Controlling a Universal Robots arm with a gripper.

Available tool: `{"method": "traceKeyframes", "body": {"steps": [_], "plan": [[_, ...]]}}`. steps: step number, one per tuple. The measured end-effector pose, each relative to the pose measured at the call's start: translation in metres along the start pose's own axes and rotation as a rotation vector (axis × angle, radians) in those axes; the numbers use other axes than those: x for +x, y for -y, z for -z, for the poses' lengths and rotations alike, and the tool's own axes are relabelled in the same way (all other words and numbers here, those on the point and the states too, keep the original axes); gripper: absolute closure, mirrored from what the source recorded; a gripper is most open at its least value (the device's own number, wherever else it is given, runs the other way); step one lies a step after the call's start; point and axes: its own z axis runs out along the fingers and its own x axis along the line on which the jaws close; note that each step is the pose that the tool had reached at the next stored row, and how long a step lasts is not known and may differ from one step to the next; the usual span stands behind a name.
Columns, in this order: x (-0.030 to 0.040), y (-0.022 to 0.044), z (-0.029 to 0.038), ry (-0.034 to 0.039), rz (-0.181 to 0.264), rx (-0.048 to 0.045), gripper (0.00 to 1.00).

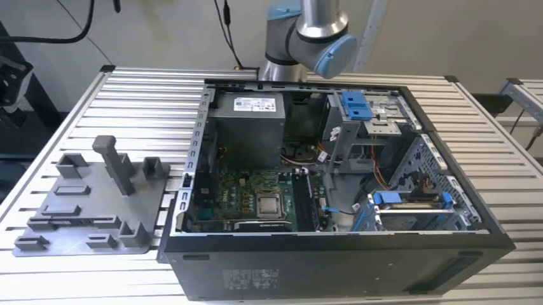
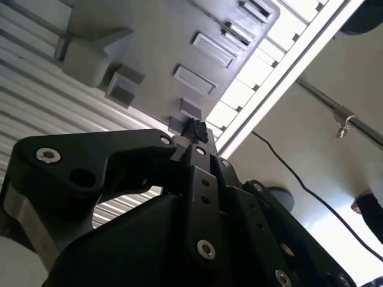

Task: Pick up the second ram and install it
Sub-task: 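Reach for the second ram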

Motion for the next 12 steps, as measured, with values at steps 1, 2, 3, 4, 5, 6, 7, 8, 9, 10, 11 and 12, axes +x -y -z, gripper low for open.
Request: {"method": "traceKeyframes", "body": {"steps": [1,2,3,4,5,6,7,8,9,10,11,12], "plan": [[0.0001,0.0023,-0.0003,-0.0001,0.001,-0.0001,0.89],[0.0001,0.0047,-0.0006,-0.0002,0.003,0.0000,0.89],[0.0001,0.0069,-0.0010,-0.0002,0.005,-0.0001,0.89],[0.0001,0.0089,-0.0013,-0.0002,0.007,-0.0002,0.89],[0.0001,0.0109,-0.0015,-0.0005,0.009,-0.0001,0.89],[0.0001,0.0125,-0.0018,-0.0005,0.012,-0.0002,0.89],[0.0001,0.0138,-0.0019,-0.0006,0.014,-0.0002,0.89],[0.0001,0.0147,-0.0020,-0.0008,0.018,-0.0003,0.89],[0.0001,0.0151,-0.0021,-0.0010,0.021,-0.0003,0.89],[0.0001,0.0151,-0.0020,-0.0010,0.022,-0.0003,0.89],[0.0001,0.0151,-0.0021,-0.0010,0.023,-0.0004,0.89],[0.0001,0.0151,-0.0020,-0.0010,0.023,-0.0003,0.89]]}}
